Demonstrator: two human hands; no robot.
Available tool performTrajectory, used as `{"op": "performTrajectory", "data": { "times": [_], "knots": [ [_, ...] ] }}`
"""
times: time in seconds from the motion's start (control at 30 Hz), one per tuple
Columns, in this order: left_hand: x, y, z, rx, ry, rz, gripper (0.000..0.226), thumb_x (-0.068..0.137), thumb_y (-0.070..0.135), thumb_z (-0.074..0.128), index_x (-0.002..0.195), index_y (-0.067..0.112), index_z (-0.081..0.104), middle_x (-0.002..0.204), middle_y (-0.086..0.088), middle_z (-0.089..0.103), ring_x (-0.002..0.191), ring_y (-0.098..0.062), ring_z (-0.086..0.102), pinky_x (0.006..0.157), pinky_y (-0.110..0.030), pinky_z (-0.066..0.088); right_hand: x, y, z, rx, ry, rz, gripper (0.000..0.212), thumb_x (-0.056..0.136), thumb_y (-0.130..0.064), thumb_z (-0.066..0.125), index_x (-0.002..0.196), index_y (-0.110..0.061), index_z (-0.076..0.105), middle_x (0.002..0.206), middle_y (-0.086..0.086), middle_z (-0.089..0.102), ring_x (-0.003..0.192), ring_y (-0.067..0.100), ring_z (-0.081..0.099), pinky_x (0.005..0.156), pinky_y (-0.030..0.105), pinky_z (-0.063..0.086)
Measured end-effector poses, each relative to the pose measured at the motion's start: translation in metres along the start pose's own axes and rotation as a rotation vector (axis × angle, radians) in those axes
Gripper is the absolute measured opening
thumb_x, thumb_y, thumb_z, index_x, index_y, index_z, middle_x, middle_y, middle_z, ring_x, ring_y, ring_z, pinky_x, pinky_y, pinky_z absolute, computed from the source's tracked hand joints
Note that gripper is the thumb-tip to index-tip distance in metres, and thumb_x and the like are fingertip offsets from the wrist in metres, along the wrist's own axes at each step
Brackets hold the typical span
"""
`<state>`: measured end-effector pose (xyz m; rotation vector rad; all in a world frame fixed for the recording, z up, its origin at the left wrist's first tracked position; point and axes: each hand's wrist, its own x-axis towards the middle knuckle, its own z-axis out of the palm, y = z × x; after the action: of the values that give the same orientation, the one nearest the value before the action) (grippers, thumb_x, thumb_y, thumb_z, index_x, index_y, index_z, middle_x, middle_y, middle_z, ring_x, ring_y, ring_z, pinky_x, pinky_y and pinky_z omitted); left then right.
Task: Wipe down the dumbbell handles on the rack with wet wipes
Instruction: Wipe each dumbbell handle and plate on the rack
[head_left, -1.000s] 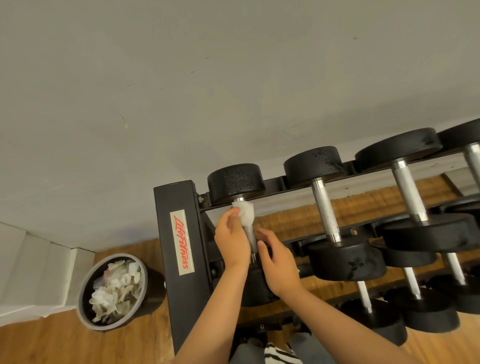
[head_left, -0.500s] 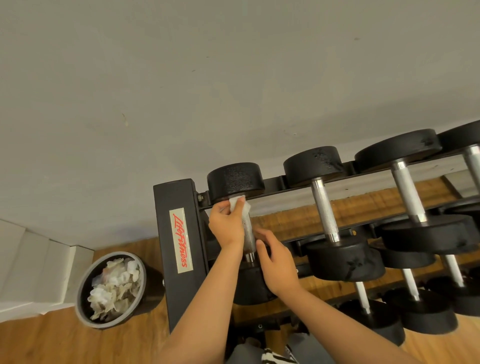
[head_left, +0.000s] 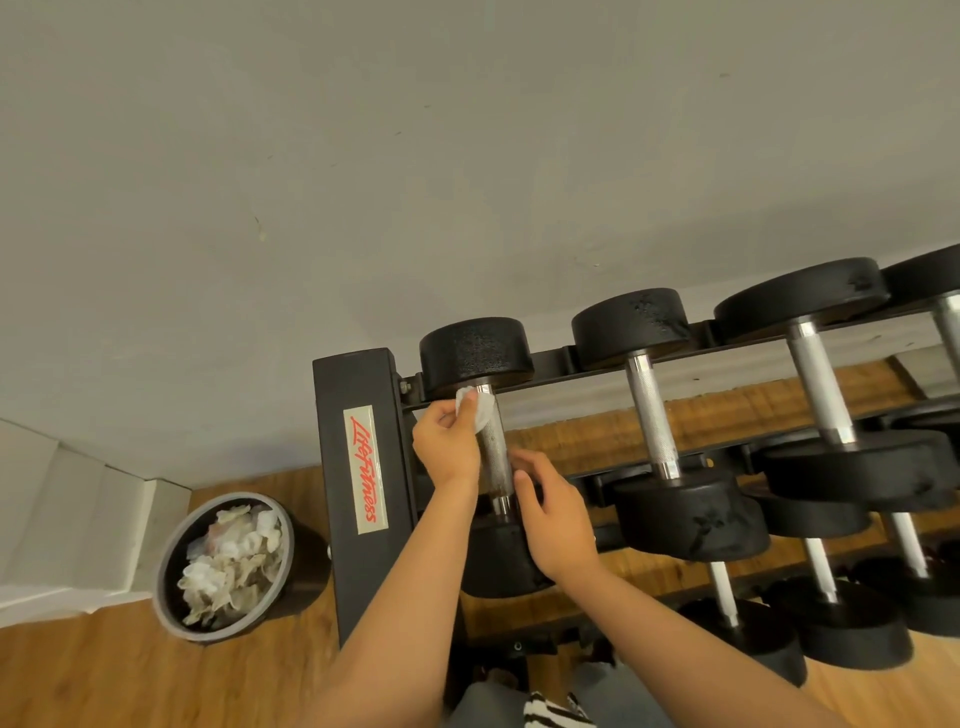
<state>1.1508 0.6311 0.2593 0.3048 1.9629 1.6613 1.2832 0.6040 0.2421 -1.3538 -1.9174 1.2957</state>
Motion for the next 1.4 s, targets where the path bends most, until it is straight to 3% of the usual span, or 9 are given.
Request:
{"op": "performTrajectory", "data": {
  "times": [0.1,0.23,0.43,0.63,0.77,0.93,1.07,1.23,1.4],
  "knots": [
    [0.0,0.003,0.004,0.017,-0.087,-0.052,0.016,0.084,0.023,0.077,0.09,0.017,0.064,0.083,0.007,0.066,0.078,-0.004,0.064,0.065,-0.012,0.049,0.0,0.001,0.0,0.004,-0.001,0.0,0.032,0.102,-0.031,0.043,0.132,-0.028,0.053,0.12,-0.017,0.063,0.111,-0.001,0.058,0.096,0.03,0.051],
    [-0.006,0.0,0.01,0.05,-0.004,0.017,0.018,0.088,0.025,0.072,0.084,0.01,0.063,0.074,0.005,0.062,0.07,-0.005,0.059,0.055,-0.005,0.044,0.0,-0.001,-0.001,-0.007,-0.001,0.001,0.03,0.102,-0.029,0.043,0.131,-0.03,0.052,0.121,-0.018,0.062,0.111,-0.003,0.057,0.096,0.028,0.05],
    [0.001,0.001,0.004,0.0,-0.054,-0.018,0.01,0.089,0.02,0.071,0.087,0.013,0.064,0.081,0.004,0.067,0.076,-0.005,0.064,0.066,-0.016,0.05,0.0,-0.001,0.0,0.012,0.002,0.005,0.03,0.102,-0.029,0.043,0.13,-0.03,0.053,0.119,-0.017,0.063,0.111,-0.002,0.057,0.096,0.026,0.05],
    [-0.001,-0.003,-0.004,0.079,-0.018,0.048,0.015,0.09,0.021,0.07,0.078,0.014,0.064,0.075,0.004,0.064,0.074,-0.01,0.061,0.063,-0.019,0.046,0.0,-0.001,0.0,0.004,-0.001,0.012,0.031,0.102,-0.03,0.043,0.131,-0.03,0.052,0.119,-0.017,0.063,0.11,-0.001,0.058,0.096,0.026,0.05],
    [0.001,0.005,-0.002,0.044,-0.101,-0.033,0.017,0.086,0.021,0.075,0.096,0.01,0.066,0.085,0.006,0.066,0.079,-0.004,0.062,0.064,-0.011,0.049,0.001,0.0,0.001,0.009,0.009,0.006,0.031,0.102,-0.03,0.043,0.132,-0.028,0.053,0.119,-0.015,0.064,0.111,0.0,0.058,0.096,0.028,0.05],
    [-0.008,-0.005,-0.013,0.098,-0.102,0.065,0.013,0.086,0.018,0.074,0.079,0.013,0.064,0.076,0.004,0.067,0.071,-0.003,0.063,0.06,-0.008,0.046,0.001,0.0,0.001,0.001,0.012,0.009,0.031,0.102,-0.032,0.042,0.13,-0.027,0.054,0.116,-0.015,0.065,0.107,0.001,0.06,0.093,0.03,0.052],
    [-0.005,-0.01,-0.02,0.133,-0.246,0.0,0.018,0.085,0.022,0.075,0.092,0.011,0.063,0.087,0.002,0.069,0.081,-0.005,0.065,0.066,-0.012,0.049,0.0,-0.001,0.0,0.012,0.012,0.005,0.031,0.102,-0.031,0.042,0.13,-0.025,0.055,0.114,-0.015,0.065,0.105,0.001,0.06,0.091,0.027,0.052],
    [-0.007,-0.015,-0.033,0.25,-0.262,0.09,0.025,0.086,0.025,0.074,0.075,0.008,0.061,0.081,-0.013,0.069,0.073,-0.017,0.065,0.064,-0.027,0.05,0.0,-0.003,-0.001,0.013,0.01,0.004,0.03,0.102,-0.03,0.042,0.129,-0.027,0.055,0.114,-0.016,0.064,0.104,-0.001,0.06,0.087,0.019,0.049],
    [-0.016,-0.025,-0.042,0.322,-0.426,0.035,0.027,0.08,0.029,0.08,0.086,0.013,0.06,0.087,-0.004,0.071,0.081,-0.015,0.07,0.07,-0.027,0.058,-0.001,-0.004,-0.001,0.017,0.011,0.023,0.028,0.103,-0.029,0.042,0.127,-0.028,0.055,0.108,-0.013,0.066,0.091,0.003,0.062,0.076,0.017,0.048]
  ]
}}
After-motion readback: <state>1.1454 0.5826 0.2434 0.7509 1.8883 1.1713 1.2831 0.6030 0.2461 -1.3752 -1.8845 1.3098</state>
